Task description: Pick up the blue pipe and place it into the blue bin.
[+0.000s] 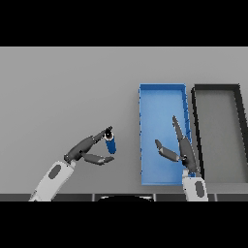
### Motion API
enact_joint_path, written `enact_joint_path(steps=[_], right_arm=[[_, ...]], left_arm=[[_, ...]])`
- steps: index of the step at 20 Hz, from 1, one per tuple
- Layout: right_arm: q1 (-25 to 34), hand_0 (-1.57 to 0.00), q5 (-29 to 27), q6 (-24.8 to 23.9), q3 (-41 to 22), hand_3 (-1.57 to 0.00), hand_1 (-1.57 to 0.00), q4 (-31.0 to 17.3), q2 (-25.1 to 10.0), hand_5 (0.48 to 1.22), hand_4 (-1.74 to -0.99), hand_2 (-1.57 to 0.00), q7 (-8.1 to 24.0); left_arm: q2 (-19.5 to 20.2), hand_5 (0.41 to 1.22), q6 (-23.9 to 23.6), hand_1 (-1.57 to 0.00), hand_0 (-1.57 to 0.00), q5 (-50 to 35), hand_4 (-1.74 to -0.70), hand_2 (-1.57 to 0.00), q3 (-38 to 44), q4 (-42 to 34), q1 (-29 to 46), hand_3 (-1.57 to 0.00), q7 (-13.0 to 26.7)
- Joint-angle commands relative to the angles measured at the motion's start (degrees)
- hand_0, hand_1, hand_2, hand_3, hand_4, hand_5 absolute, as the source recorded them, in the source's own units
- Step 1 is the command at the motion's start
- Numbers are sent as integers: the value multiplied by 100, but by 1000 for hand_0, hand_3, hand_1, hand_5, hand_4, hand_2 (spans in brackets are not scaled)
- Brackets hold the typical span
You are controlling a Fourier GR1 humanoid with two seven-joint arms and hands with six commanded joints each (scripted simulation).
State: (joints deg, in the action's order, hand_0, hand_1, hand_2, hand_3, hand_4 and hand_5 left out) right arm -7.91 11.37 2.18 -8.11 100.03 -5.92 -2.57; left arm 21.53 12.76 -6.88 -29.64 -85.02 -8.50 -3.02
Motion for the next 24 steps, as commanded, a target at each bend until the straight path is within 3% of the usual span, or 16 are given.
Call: enact_joint_path(steps=[1, 4, 8, 10, 11, 12, 14, 16, 18, 21, 24], right_arm=[[5, 1, -7, 3, 16, 1, 1, -67, 1, 608, -1208, 1, 2], [-18, 1, -80, 19, 48, 1, 1, 83, -23, 605, -1201, 1, 23], [71, 1, -163, 34, 110, 1, 1, -79, 4, 606, -1206, 1, 146], [105, 1, -118, 11, 155, 1, 1, -115, -69, 603, -1196, 1, 83], [-12, 1, -85, 21, 88, 1, 1, -46, -41, 605, -1196, 1, -26], [16, 1, -147, 42, 123, 1, 1, -57, -41, 605, -1198, 1, 8], [-5, 1, -147, 24, 125, 1, 1, -60, -23, 604, -1196, 1, 20], [28, 1, -171, 42, 104, 1, 1, 6, -9, 604, -1195, 1, 95], [2, 1, -160, 39, 106, 1, 1, 0, -15, 604, -1198, 1, 97], [58, 1, -198, 54, 152, 1, 1, -90, -39, 600, -1190, 1, 67], [129, 1, -176, 65, 125, 1, 1, -65, -39, 603, -1189, 1, 110]], left_arm=[[-124, 464, -21, 1, 1, 110, -1172, 1, -67, 165, -96, 1, 1], [-376, 462, -80, 1, 1, 389, -1131, 1, -188, 561, -352, 1, -69], [-709, 533, 13, 1, 1, 152, -1215, -1, -124, 779, -438, 1, -416], [-847, 585, 8, -40, 1, 56, -1267, -110, -63, 892, -492, -43, -543], [-882, 617, -31, -141, -34, 42, -1292, -224, -51, 900, -462, -115, -543], [-938, 651, -66, -265, -100, 28, -1317, -357, -43, 928, -492, -215, -432], [-1098, 856, -100, -677, -504, -122, -1416, -733, -15, 902, -446, -703, -361], [-1114, 988, -131, -999, -888, 39, -1526, -1035, -147, 875, -401, -1009, -484], [-1106, 1072, -94, -1205, -1134, 62, -1600, -1228, -237, 924, -450, -1174, -669], [-1119, 1144, -232, -1384, -1347, 127, -1665, -1395, -302, 1025, -437, -1317, -1127], [-1183, 1182, -435, -1475, -1456, 69, -1702, -1481, -292, 591, -412, -1406, -953]])
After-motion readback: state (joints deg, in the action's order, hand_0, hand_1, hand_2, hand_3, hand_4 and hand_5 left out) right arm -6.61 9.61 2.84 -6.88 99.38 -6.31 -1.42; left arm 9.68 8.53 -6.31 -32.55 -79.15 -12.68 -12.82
